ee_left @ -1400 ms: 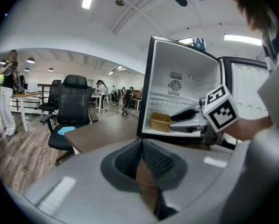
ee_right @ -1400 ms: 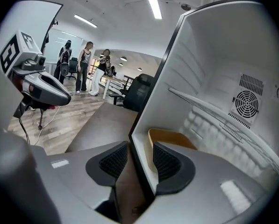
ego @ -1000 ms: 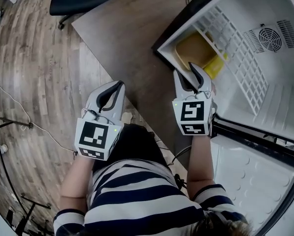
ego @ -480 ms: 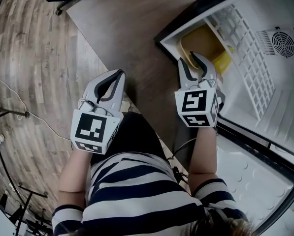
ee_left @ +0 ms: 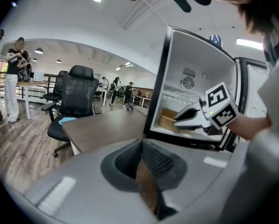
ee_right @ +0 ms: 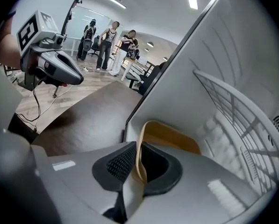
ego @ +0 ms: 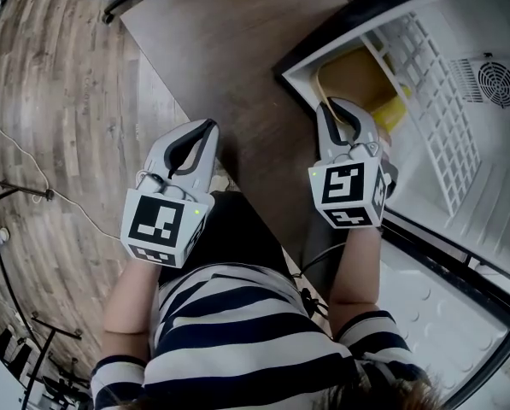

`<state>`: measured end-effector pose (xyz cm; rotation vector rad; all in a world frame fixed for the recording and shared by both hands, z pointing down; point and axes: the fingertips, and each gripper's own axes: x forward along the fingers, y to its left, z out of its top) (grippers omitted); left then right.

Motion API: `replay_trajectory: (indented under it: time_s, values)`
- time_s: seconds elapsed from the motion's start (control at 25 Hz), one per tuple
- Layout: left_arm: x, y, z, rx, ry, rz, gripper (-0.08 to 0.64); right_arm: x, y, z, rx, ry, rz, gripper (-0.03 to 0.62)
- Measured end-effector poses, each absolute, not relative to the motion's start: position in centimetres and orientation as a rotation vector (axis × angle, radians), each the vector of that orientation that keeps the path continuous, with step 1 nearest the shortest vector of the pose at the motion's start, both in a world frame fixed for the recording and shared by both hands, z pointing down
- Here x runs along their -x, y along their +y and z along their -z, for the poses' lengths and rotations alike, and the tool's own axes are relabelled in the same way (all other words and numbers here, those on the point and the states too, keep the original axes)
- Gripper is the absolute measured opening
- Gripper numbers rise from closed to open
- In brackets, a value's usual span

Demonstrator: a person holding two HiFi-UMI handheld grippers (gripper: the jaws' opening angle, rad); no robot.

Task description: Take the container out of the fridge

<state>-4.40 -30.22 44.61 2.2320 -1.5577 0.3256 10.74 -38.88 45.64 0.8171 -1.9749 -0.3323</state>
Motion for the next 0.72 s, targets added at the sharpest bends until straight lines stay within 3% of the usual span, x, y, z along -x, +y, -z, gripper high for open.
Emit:
replay_trajectory:
  time_s: [0.72]
  values:
    - [9.0,-23.8,-40.3,-2.269,-1.621,-0.248,0.0,-7.9,-31.2,-42.4,-0.832,-1.963,0.374,0.015]
